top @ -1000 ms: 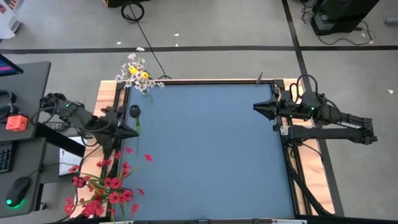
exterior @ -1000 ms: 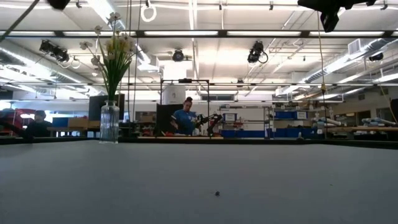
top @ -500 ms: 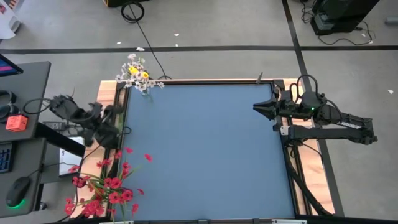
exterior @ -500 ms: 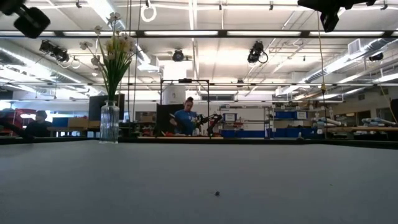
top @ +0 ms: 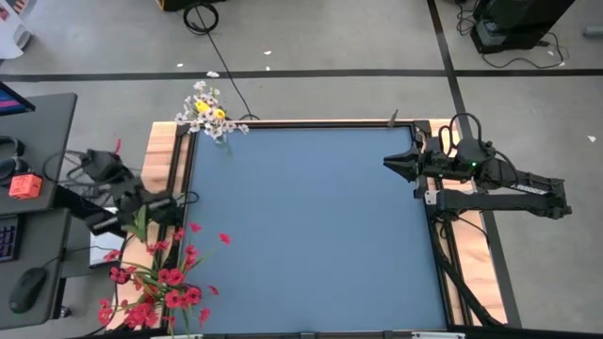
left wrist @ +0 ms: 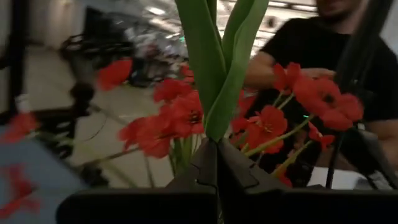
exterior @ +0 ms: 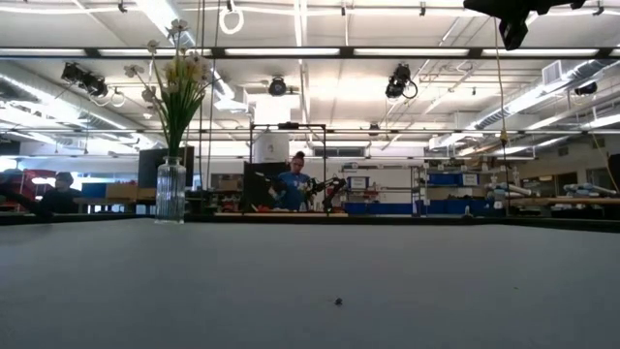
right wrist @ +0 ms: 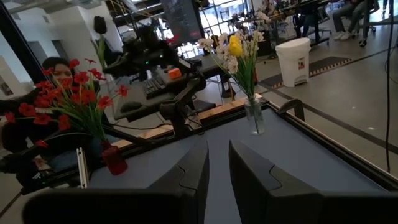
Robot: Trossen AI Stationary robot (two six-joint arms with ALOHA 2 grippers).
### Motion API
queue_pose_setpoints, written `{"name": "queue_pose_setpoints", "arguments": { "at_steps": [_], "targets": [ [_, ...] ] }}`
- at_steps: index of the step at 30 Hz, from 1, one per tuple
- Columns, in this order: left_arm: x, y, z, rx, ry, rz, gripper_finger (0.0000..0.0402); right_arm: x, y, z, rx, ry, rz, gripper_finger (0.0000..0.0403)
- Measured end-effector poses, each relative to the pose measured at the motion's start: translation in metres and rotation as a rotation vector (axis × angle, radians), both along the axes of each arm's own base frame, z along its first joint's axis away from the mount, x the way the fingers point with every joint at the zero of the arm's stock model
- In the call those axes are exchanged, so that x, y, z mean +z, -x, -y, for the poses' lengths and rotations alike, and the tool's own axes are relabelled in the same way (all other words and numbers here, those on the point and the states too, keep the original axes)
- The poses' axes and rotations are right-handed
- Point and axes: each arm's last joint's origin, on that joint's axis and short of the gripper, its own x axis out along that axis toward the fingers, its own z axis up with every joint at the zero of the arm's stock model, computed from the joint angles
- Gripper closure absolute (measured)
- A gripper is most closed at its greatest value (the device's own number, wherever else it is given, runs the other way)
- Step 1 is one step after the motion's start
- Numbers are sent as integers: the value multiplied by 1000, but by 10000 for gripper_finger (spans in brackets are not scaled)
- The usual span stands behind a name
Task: Sort flowers into vase by color
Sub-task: Put the black flower into the red vase
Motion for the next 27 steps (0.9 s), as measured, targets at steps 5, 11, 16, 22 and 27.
{"name": "queue_pose_setpoints", "arguments": {
  "at_steps": [5, 11, 16, 22, 27],
  "targets": [
    [-20, -19, 16, -97, 34, 94, 401, 0, 0, 0, 0, 0, 0, 330],
    [-36, -33, 26, -116, -5, 40, 401, 0, 0, 0, 0, 0, 0, 330],
    [-28, -38, 30, -111, 15, 113, 401, 0, 0, 0, 0, 0, 0, 330],
    [-24, -41, 32, -113, 26, 149, 395, 0, 0, 0, 0, 0, 0, 330],
    [-25, -42, 32, -109, 1, 161, 394, 0, 0, 0, 0, 0, 0, 330]
  ]
}}
